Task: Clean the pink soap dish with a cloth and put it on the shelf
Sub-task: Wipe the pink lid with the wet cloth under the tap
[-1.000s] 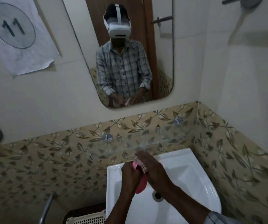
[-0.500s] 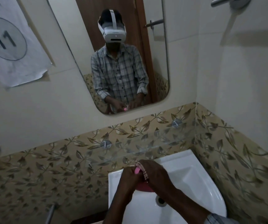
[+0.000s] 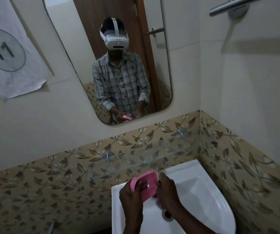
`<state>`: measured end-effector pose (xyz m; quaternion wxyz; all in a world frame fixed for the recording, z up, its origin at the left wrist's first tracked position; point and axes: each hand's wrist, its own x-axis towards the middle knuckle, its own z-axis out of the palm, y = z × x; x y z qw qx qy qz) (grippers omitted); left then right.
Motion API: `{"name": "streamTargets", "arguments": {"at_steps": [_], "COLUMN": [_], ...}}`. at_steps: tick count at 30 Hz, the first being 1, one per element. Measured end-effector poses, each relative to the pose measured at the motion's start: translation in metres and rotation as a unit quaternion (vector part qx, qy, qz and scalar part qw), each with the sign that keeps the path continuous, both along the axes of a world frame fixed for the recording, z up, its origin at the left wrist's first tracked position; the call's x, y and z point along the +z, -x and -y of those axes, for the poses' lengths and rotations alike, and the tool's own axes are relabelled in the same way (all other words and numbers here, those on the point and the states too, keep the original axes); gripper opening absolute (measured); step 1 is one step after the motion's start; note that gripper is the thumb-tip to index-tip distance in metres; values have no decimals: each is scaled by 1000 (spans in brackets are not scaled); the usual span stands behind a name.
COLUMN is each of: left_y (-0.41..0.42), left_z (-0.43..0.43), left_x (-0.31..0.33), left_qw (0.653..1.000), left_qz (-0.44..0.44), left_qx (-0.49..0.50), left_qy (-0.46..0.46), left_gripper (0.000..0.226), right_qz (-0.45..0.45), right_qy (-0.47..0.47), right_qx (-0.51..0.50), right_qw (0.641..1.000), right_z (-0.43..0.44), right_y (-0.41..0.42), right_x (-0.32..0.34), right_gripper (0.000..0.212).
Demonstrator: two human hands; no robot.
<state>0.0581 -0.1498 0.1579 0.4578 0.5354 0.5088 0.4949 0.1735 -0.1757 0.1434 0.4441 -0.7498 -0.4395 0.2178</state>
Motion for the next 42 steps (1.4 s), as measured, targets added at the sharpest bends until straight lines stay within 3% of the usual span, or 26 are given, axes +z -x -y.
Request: {"name": "streamTargets", "arguments": {"at_steps": [1,4,7,10,15,18,20,23,26,29,31,33,35,36,39,42], "left_y": [1,4,3,-9,-24,-15,-18,-40,-45,-33,-29,-15,9,22,50,56], "left_z": [-2,-13,-19,-17,-16,-5,5,-3,-17,-18,-19,-23,-34,-39,-38,-35], "left_x": [-1,-1,-2,-8,-2,-12,-12,-6,1,-10,-16,-10,-12,-17,-20,-25], "left_qw": [1000,999,987,967,925,922,931,916,911,941,942,937,918,897,802,735], "left_qz": [4,26,-35,-90,100,185,185,137,152,149,192,227,256,291,399,404], "left_qx": [19,-3,-50,37,132,54,27,116,146,29,-21,-17,-27,-64,-259,-412], "left_qy": [6,44,149,234,343,335,314,359,353,304,275,264,301,327,362,355], "left_gripper": [11,11,76,104,120,143,136,114,123,134,132,108,101,106,111,103], "right_qz": [-36,-139,-149,-81,-49,17,10,-38,5,30,-41,-238,-441,-487,-474,-431], "right_qy": [15,5,25,-27,-73,-59,-46,-44,-51,-83,-78,-66,-34,-11,30,64], "right_qx": [-7,-41,-82,-131,-79,-47,-57,-70,-30,6,31,49,30,16,32,52], "right_qw": [999,989,985,988,993,997,997,996,998,996,996,968,896,873,879,899], "right_z": [-1,-1,-5,2,22,31,32,32,32,27,21,18,11,8,1,-4], "right_y": [-1,-9,-11,4,23,33,35,33,31,24,7,-13,-32,-42,-66,-68], "right_x": [-4,-3,-1,2,-2,-2,4,7,9,9,11,14,13,12,11,9], "right_gripper": [20,26,26,19,41,53,56,56,60,55,44,37,32,29,33,29]}}
